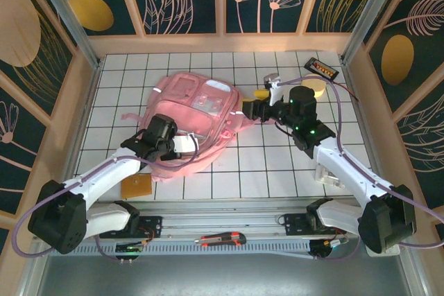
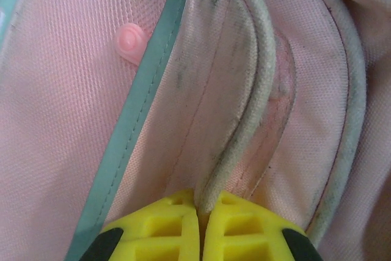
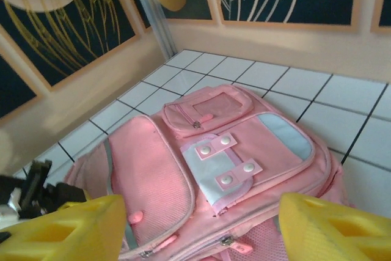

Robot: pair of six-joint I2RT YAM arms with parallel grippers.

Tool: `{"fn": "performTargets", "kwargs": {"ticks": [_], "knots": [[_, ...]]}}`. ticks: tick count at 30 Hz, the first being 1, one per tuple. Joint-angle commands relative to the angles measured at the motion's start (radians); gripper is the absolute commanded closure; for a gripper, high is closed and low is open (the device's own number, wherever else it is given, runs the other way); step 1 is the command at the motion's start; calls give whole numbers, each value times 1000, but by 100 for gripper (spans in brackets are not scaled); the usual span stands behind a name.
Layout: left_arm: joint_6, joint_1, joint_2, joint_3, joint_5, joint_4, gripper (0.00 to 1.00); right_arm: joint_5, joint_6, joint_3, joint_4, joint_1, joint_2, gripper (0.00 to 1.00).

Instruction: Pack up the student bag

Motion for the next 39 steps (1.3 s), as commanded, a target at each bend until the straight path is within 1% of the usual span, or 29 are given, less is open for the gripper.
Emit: {"fn": "performTargets", "kwargs": {"ticks": [1,5,8,13,15,19,23,31,33,36,39], "knots": [[-89,-8,-22,77,67,-51,100,-83,-176,-32,38,6,-1,32],[-192,-8,-66,180,117,-83,100,-157,-398,-59,14,12,24,26],[-248,-8,-92,216,127,-80,100,-167,-493,-51,6,34,84,24],[-287,-7,-111,241,150,-109,100,-156,-609,22,-18,114,241,24],[-295,-8,-126,232,143,-106,100,-169,-609,53,6,131,309,24],[-299,-8,-144,219,132,-112,100,-208,-593,91,69,130,412,25],[-297,-8,-145,226,129,-131,100,-238,-601,131,82,130,498,25],[-311,-8,-143,223,131,-131,100,-292,-573,174,89,135,569,28],[-317,-7,-146,219,132,-120,100,-308,-570,180,77,140,577,31],[-321,-8,-146,210,134,-107,100,-323,-570,181,49,150,580,39],[-325,-8,-145,207,135,-96,100,-328,-579,176,11,159,572,50]]}}
